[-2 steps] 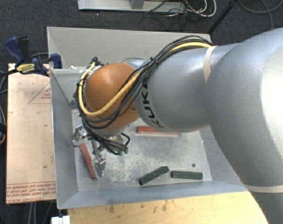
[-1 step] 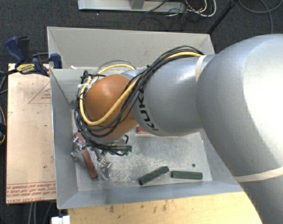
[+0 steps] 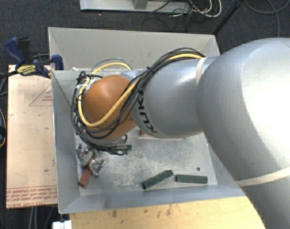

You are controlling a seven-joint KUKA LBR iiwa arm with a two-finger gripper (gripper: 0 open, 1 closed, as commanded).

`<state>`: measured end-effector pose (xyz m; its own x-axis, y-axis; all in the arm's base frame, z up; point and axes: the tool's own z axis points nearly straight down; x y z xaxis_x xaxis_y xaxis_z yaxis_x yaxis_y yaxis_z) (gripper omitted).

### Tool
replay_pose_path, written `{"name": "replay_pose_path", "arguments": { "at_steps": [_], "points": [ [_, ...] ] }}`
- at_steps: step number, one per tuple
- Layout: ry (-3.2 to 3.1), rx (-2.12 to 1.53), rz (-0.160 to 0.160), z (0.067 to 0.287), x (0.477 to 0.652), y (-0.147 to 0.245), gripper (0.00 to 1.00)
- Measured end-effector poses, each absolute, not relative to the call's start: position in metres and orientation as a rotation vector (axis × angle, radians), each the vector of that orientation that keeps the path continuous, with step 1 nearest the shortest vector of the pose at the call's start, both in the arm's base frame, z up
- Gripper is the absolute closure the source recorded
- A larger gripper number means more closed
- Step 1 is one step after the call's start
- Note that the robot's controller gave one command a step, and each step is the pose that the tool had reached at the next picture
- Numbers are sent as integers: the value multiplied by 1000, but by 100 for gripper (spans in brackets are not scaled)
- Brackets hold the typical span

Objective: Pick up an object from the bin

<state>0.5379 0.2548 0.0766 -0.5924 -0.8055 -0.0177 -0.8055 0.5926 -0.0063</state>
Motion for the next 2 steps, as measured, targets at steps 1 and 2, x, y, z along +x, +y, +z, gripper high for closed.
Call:
{"name": "replay_pose_path", "arguments": {
  "at_steps": [1, 2],
  "points": [
    [2787, -1410, 4, 77, 538, 255, 100],
    [2802, -1412, 3, 100, 539, 256, 100]
  ]
}}
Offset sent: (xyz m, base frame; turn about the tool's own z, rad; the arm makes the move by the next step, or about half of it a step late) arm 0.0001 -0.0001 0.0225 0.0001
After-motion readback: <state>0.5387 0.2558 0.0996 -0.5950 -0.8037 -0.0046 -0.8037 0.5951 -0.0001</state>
